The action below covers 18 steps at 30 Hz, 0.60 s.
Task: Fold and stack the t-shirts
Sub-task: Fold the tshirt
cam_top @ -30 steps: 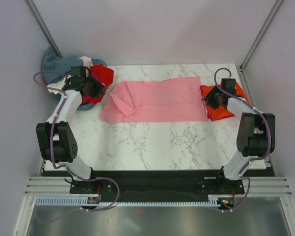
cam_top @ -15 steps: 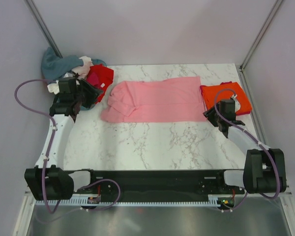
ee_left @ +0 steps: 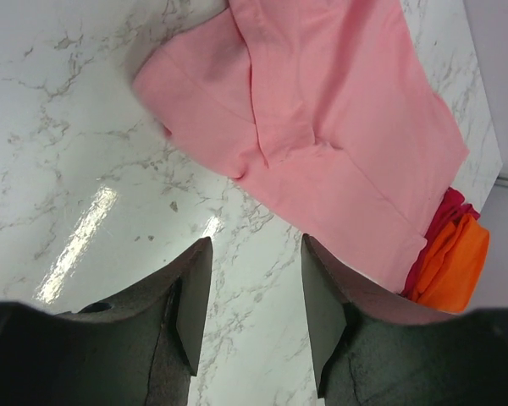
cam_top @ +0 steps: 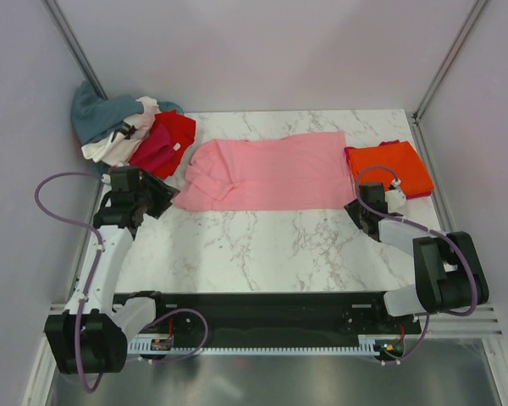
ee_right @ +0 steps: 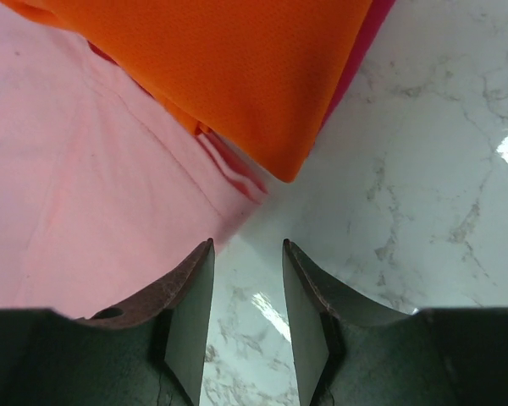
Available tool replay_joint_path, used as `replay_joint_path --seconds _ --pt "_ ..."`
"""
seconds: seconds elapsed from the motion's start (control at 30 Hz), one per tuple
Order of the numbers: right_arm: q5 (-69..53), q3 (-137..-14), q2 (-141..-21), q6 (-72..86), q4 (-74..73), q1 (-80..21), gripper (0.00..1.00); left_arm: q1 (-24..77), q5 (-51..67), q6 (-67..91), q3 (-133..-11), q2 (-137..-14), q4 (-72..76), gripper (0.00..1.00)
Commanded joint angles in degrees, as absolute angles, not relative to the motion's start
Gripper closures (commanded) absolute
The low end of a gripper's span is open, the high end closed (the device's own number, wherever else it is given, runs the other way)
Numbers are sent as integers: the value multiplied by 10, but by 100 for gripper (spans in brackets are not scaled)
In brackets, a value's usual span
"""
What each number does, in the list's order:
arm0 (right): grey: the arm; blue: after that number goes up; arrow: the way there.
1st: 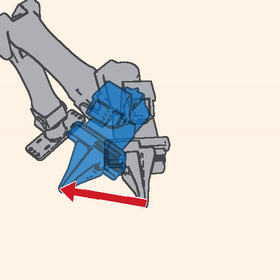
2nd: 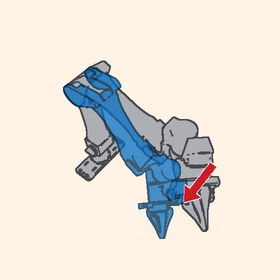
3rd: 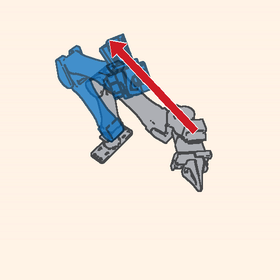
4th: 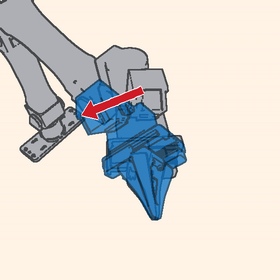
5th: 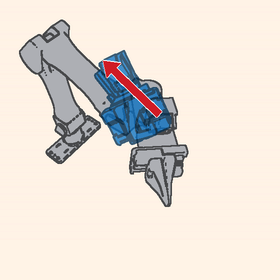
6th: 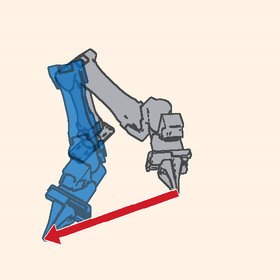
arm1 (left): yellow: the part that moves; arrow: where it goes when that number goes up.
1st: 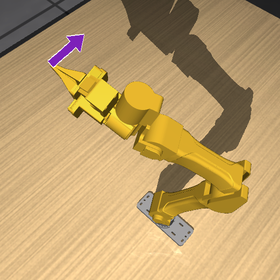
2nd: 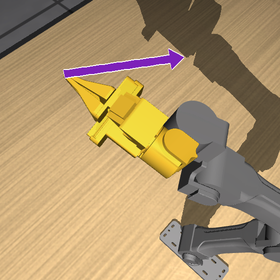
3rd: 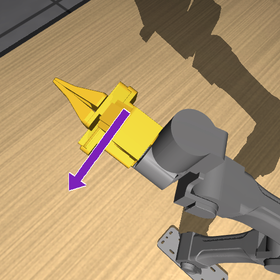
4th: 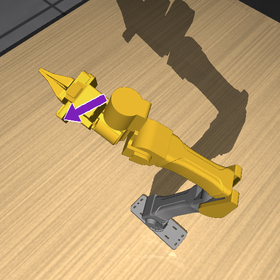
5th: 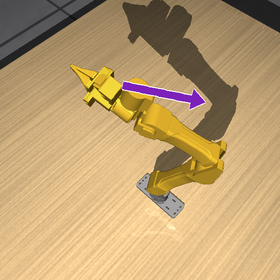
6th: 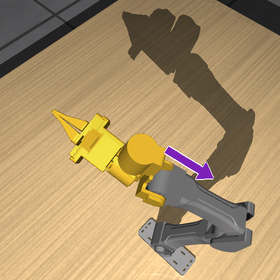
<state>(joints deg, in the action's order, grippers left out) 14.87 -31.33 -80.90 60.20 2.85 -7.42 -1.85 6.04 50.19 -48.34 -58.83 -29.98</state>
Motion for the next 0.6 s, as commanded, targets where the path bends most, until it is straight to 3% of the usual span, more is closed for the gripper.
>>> replay_joint_path --seconds 0.0,0.17,0.27,0.3,0.37,0.57 --pt "202 -347 -838 642 49 -83 54 -18 54 519 -475 -588 -281 47" --pt "229 -362 -884 667 48 -93 60 -18 33 524 -453 -586 -272 47" --pt "242 -369 -895 669 48 -98 79 -18 25 528 -448 -584 -269 47" --pt "246 -372 -895 664 43 -100 92 -18 19 533 -446 -584 -268 47" --pt "249 -374 -887 651 33 -105 100 -18 11 537 -436 -584 -260 47" --pt "222 -334 -818 586 14 -105 100 -18 9 562 -393 -600 -216 50"
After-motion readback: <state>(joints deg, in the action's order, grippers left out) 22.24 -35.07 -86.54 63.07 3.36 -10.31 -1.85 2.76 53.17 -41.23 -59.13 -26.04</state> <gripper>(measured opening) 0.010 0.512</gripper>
